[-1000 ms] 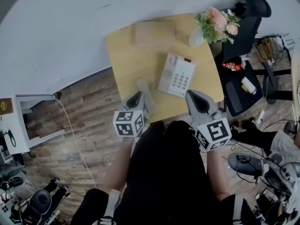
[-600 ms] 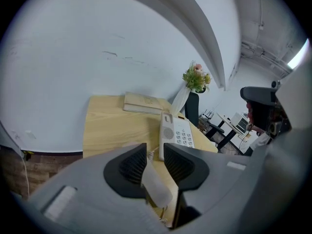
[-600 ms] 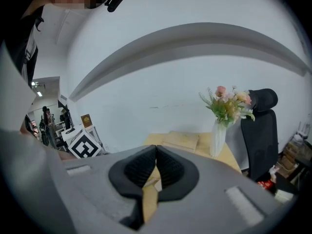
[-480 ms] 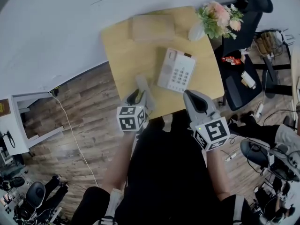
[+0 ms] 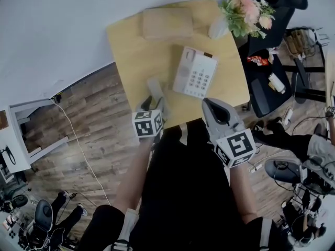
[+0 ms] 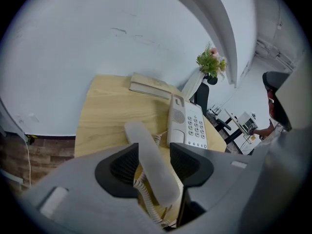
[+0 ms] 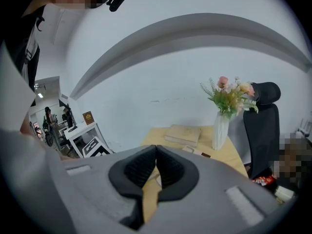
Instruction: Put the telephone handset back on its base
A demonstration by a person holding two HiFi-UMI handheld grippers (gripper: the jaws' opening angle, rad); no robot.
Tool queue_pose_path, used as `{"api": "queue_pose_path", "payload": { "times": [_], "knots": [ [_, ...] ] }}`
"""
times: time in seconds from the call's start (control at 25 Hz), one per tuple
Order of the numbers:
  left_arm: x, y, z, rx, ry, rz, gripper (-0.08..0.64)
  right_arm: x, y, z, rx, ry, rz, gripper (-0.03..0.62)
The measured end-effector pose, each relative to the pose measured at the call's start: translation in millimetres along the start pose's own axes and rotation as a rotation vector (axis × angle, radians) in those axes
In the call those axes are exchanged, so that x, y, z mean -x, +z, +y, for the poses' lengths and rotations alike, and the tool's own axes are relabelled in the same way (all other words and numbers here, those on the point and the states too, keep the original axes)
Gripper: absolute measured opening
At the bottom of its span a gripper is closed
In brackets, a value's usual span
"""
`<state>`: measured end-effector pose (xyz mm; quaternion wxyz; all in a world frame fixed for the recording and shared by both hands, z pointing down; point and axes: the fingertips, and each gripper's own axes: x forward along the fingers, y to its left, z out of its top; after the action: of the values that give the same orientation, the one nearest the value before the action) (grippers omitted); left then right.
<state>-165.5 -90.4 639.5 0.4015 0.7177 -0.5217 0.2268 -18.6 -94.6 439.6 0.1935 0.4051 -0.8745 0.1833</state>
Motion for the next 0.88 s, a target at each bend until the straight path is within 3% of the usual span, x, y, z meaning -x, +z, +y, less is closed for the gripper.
{"api": "queue_pose_path", "payload": {
  "times": [0.64, 0.88],
  "knots": [
    [-39.2, -17.7, 9.5, 0.127, 0.06, 0.066, 0.233, -1.2, -10.1, -5.4, -0.021, -0.009, 0.025, 0.003],
    [-46.3, -22.9, 9.7, 0.118, 0.093, 0.09, 0.245, -2.8, -9.7, -3.0, -0.022, -0.003, 0.032, 0.003]
  ]
}}
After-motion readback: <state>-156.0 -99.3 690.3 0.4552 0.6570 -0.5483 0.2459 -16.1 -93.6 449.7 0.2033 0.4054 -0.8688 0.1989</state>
